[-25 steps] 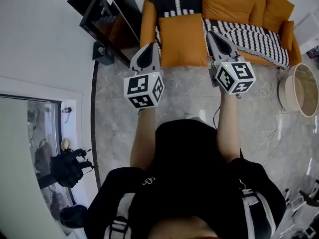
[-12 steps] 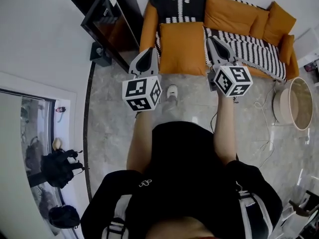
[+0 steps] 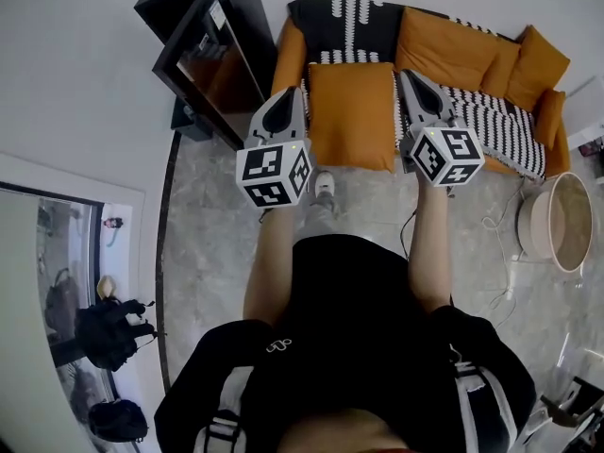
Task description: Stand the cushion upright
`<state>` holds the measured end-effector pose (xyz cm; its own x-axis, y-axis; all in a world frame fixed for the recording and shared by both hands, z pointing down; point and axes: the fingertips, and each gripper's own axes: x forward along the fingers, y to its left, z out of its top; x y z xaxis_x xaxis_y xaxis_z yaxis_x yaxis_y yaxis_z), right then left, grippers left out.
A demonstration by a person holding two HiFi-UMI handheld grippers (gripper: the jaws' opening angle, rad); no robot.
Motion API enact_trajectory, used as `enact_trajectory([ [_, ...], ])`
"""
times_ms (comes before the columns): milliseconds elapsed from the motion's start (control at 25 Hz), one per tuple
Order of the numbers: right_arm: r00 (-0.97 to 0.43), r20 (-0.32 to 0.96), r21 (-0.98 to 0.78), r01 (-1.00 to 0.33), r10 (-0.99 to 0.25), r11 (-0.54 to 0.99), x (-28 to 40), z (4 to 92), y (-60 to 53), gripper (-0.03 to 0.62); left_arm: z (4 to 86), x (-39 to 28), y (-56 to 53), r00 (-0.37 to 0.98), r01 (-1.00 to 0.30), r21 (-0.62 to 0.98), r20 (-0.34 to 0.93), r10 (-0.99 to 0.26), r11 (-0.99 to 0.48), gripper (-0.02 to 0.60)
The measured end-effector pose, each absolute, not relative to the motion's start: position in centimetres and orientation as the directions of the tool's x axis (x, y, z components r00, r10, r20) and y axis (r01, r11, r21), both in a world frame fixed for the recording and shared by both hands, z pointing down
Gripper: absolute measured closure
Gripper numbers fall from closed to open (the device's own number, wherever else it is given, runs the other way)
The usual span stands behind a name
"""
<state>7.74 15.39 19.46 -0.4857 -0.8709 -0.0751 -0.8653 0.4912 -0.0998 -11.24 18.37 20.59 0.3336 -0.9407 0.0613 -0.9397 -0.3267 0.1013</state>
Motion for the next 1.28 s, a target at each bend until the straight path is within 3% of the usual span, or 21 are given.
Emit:
enact_trajectory([
  [240,-0.473,-0.051,-0.096,-0.874,-0.879,0.476,8.0,20.5,8.9,0.583,21.4,-10.6,10.8,0.358,-0.93,0.12,0.078,-0.931,-0.347,0.572],
  [800,-0.382,0.086,-0.181,-0.914,-0.92,0.363,9.0,26.6,-8.2,0.583,27.3,-8.7,-8.2,0.459,-0.888,0.154,0.253,-0.852,-0.433,0.572],
  [1280,-0.273,0.213,-0.18,-0.955,-0.938,0.236,12.1,30.4,-14.5,0.583,32.3,-7.0,-17.9,0.538,-0.843,0.23,0.343,-0.77,-0.486,0.572],
])
